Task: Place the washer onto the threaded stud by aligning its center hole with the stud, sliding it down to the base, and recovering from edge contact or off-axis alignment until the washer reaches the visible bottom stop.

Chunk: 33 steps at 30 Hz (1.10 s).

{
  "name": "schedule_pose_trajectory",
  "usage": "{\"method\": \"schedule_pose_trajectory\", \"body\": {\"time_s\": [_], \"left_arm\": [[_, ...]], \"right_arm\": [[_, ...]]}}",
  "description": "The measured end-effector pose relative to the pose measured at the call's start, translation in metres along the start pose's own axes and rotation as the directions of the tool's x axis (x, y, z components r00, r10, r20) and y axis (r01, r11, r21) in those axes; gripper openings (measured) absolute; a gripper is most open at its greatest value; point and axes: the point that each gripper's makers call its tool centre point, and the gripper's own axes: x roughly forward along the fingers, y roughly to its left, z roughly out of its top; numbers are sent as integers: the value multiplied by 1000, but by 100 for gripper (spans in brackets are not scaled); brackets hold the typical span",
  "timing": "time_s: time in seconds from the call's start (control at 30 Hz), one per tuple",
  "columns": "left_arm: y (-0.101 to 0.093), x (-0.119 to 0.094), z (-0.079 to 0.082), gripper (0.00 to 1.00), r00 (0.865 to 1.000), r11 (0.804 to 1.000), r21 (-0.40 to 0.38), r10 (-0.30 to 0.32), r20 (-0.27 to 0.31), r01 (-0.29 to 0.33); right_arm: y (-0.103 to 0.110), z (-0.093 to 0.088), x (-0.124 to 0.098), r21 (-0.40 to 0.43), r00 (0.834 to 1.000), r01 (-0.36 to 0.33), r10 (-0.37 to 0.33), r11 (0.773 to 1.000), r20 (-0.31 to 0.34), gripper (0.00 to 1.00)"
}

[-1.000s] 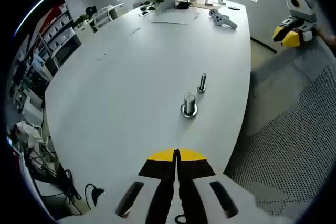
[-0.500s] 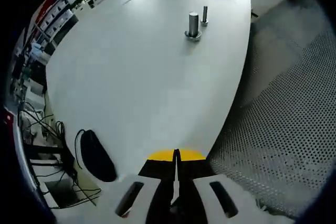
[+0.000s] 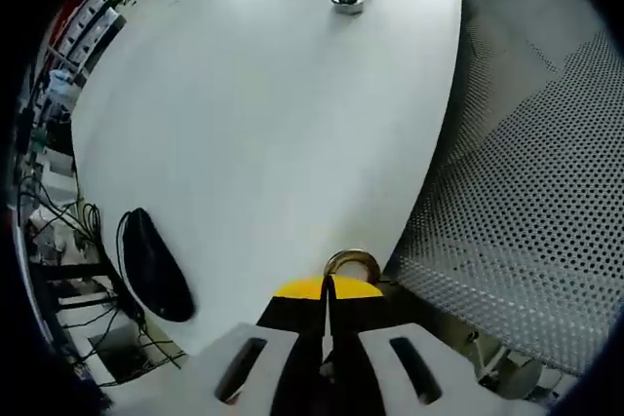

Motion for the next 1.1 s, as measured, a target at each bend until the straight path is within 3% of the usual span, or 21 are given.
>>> {"method": "schedule_pose_trajectory", "body": {"time_s": [0.23, 0.27, 0.3, 0.4, 0.5, 0.6, 0.97, 1.1], "left_arm": [[-4, 2, 18, 0, 1000, 999, 48, 11, 2, -11], [-5, -1, 16, 0, 1000, 994, 106, 7, -28, -4], [-2, -1, 20, 0, 1000, 993, 113, 27, -6, -26], [3, -8, 26, 0, 999, 999, 30, 23, 39, -24], [5, -19, 23, 0, 999, 999, 31, 23, 41, -24], [-12, -24, 10, 0, 998, 998, -10, -66, -9, 66], [-27, -9, 1, 0, 994, 996, -4, -84, -63, 84], [-29, -9, 16, 0, 996, 996, -30, -89, -27, 88]], "right_arm": [[-1, 0, 0, 3, 1000, 6, -6, 1000, 4, 16], [-1, 1, 0, 4, 1000, 7, -7, 1000, 4, 16], [-1, 1, 0, 5, 1000, 8, -8, 1000, 5, 16], [-1, 1, 0, 7, 1000, 9, -9, 1000, 6, 16], [-1, 1, 0, 9, 1000, 9, -9, 1000, 8, 16], [-1, 1, 0, 7, 1000, 6, -6, 1000, 6, 16], [0, 0, 0, 3, 1000, 2, -2, 1000, -2, 16], [0, 0, 0, 2, 1000, 1, -1, 1000, -2, 16]]}}
